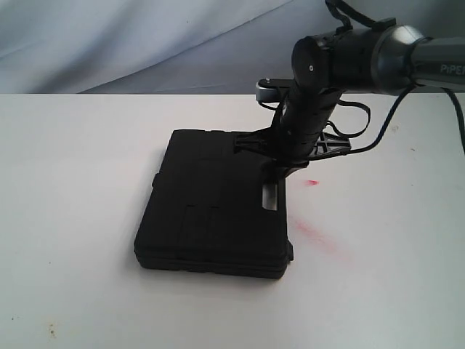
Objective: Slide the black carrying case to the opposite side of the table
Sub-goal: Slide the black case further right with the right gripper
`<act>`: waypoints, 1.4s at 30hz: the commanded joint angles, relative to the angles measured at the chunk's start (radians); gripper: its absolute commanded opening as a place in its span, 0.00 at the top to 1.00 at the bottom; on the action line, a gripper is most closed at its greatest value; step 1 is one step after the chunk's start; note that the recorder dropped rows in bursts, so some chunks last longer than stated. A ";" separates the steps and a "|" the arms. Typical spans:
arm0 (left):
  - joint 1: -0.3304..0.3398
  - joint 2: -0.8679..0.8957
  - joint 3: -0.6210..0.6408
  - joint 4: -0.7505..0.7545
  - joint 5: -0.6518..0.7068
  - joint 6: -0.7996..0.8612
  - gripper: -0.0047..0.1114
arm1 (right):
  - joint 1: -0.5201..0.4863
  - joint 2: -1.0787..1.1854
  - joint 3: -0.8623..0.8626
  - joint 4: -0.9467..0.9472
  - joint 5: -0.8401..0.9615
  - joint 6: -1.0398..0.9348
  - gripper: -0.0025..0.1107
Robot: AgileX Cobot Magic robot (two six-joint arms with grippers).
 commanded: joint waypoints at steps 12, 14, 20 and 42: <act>0.002 -0.005 0.004 0.000 -0.005 -0.009 0.96 | 0.001 0.009 -0.010 -0.034 -0.012 0.034 0.67; 0.002 -0.005 0.004 0.000 -0.005 -0.009 0.96 | 0.001 0.014 -0.010 -0.034 -0.018 0.044 0.67; 0.002 -0.005 0.004 0.000 -0.005 -0.009 0.96 | 0.001 0.038 -0.010 -0.034 -0.048 0.054 0.67; 0.002 -0.005 0.004 0.000 -0.005 -0.009 0.96 | 0.001 0.137 -0.010 -0.073 -0.077 0.053 0.98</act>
